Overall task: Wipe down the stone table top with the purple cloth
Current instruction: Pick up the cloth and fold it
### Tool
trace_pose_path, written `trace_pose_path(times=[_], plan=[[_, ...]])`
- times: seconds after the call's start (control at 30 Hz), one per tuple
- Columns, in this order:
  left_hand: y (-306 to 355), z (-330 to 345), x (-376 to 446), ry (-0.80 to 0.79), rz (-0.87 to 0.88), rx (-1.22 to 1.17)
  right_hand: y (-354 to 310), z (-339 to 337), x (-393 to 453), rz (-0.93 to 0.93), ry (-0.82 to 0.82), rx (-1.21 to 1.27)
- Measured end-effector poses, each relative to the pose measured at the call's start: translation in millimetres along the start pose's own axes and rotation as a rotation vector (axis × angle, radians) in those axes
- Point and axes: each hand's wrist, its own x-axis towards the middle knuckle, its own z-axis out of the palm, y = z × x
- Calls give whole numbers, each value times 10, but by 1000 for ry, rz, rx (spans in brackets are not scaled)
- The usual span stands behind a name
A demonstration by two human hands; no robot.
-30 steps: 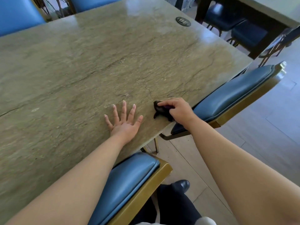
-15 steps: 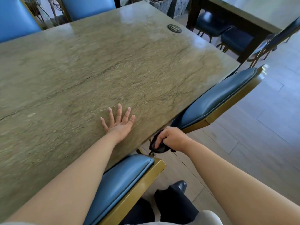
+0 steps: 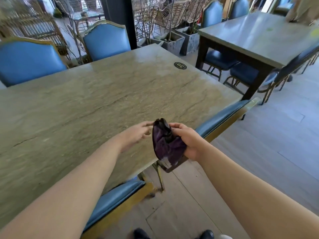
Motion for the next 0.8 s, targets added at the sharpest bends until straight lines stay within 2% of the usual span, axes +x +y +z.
trace_pose_path(times=[0.1, 0.17, 0.23, 0.43, 0.57, 0.63, 0.73, 0.8], plan=[[229, 176, -108, -36, 69, -137, -115, -139, -154, 114, -103, 70], [343, 314, -179, -72, 133, -113, -188, -262, -229, 188, -180, 72], [403, 471, -205, -37, 205, -28, -276, -379, -289, 219, -222, 47], [428, 896, -257, 348, 323, -193, -399, -640, -322, 234, -291, 52], [334, 1114, -350, 596, 283, -342, -420, -752, -343, 218, -406, -21], [287, 1222, -430, 706, 237, -459, -426, -777, -383, 142, -447, -135], [205, 1336, -529, 776, 190, -596, -393, -794, -414, 20, -395, -288], [199, 1392, -598, 711, 166, -663, -368, -779, -459, -39, -338, -406]])
